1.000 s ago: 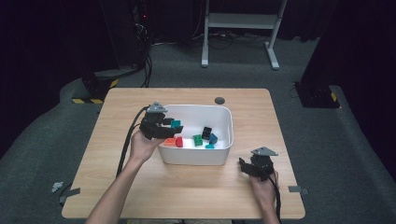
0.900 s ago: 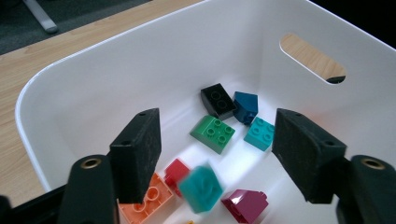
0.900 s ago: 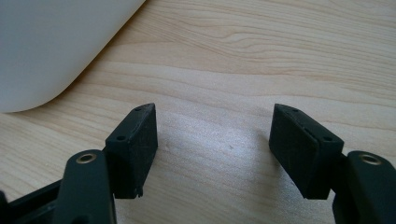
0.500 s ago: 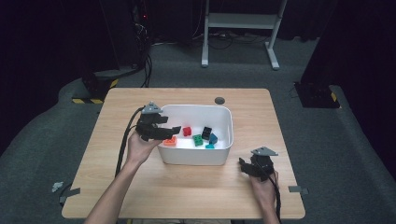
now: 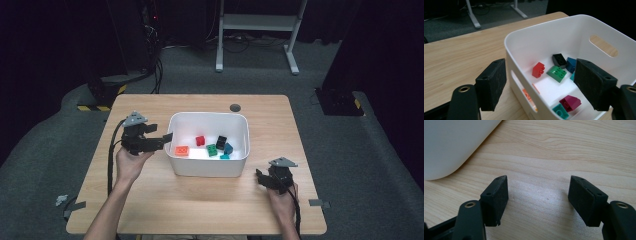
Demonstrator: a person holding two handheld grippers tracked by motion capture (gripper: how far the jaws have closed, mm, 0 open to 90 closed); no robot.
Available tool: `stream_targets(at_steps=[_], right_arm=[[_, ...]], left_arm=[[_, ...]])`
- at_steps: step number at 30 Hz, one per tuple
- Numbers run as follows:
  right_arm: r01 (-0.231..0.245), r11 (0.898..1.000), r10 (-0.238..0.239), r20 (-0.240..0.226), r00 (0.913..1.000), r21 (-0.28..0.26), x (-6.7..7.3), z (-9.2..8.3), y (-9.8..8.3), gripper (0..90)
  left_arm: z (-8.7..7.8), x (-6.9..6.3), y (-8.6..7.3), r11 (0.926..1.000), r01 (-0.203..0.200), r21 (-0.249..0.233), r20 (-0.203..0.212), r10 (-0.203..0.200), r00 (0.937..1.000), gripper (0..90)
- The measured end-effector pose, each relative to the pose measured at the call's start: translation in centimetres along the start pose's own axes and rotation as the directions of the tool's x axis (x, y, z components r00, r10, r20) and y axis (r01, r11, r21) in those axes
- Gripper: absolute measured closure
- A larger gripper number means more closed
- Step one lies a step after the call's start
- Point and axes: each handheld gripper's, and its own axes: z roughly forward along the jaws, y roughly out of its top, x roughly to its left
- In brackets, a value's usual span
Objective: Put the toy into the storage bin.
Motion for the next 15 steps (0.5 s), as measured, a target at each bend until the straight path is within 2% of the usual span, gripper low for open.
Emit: stream_targets(at_steps=[5, 6, 7, 12, 15], right_arm=[[0.000, 1.000, 0.000, 0.000, 1.0000, 0.000, 0.0, 0.0, 0.0, 32.7], [0.000, 1.000, 0.000, 0.000, 1.0000, 0.000, 0.0, 0.0, 0.0, 32.7], [0.000, 1.000, 0.000, 0.000, 1.0000, 0.000, 0.0, 0.0, 0.0, 32.6], [0.000, 1.000, 0.000, 0.000, 1.0000, 0.000, 0.0, 0.0, 0.0, 32.6], [0.000, 1.000, 0.000, 0.000, 1.0000, 0.000, 0.0, 0.0, 0.0, 32.6]], left_arm=[[-1.4, 1.1, -1.4, 0.9995, 0.016, -0.029, -0.073, -0.018, 0.9972, 26.3], [-1.5, 1.3, -1.9, 0.9972, 0.049, -0.057, -0.083, -0.054, 0.9951, 26.3], [-1.9, 1.7, -2.2, 0.9985, 0.039, -0.039, -0.086, -0.043, 0.9954, 26.4], [-2.5, 2.7, -3.8, 0.9964, 0.077, -0.037, -0.102, -0.080, 0.9916, 26.7], [-2.5, 3.0, -4.5, 0.9961, 0.085, -0.027, -0.110, -0.087, 0.9901, 26.8]])
